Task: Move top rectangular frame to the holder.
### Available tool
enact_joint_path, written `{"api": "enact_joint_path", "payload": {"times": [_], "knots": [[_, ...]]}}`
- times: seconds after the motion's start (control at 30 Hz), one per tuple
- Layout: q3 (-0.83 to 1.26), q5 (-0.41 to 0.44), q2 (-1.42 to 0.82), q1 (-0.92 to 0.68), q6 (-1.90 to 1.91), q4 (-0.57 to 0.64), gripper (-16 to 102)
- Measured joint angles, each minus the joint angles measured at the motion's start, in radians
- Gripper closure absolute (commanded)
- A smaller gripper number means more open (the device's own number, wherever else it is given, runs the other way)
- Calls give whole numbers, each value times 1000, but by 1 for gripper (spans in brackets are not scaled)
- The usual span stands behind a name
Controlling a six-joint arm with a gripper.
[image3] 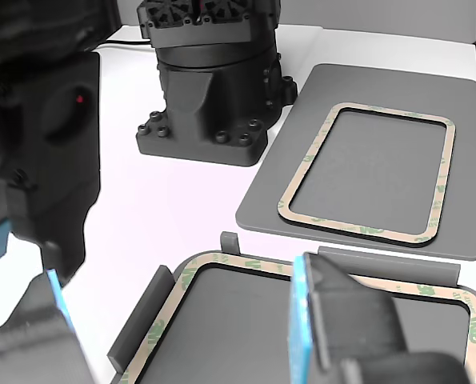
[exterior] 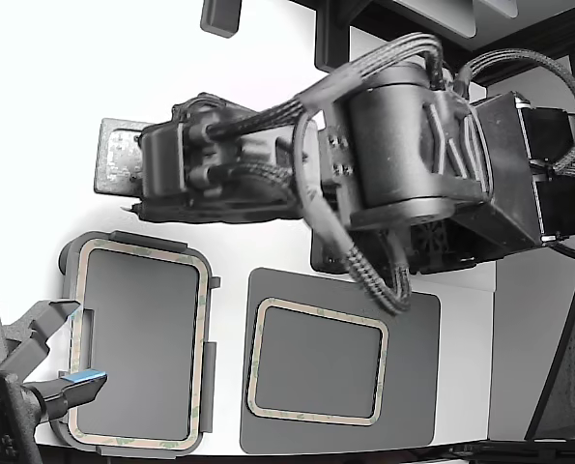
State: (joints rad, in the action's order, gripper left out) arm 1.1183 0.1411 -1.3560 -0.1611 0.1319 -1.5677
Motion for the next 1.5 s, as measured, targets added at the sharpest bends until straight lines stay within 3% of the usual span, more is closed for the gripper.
{"api": "enact_joint_path", "payload": {"times": [0.27,0.6,0.73,0.93,1.5], "knots": [[267,-14,-298,133,-141,158,-14],[833,-198,-833,310,-179,486,-14],[1066,-227,-1049,316,-147,584,-14],[1278,-244,-1253,316,-129,589,-14],[1542,-273,-1574,316,-109,600,-14]]}}
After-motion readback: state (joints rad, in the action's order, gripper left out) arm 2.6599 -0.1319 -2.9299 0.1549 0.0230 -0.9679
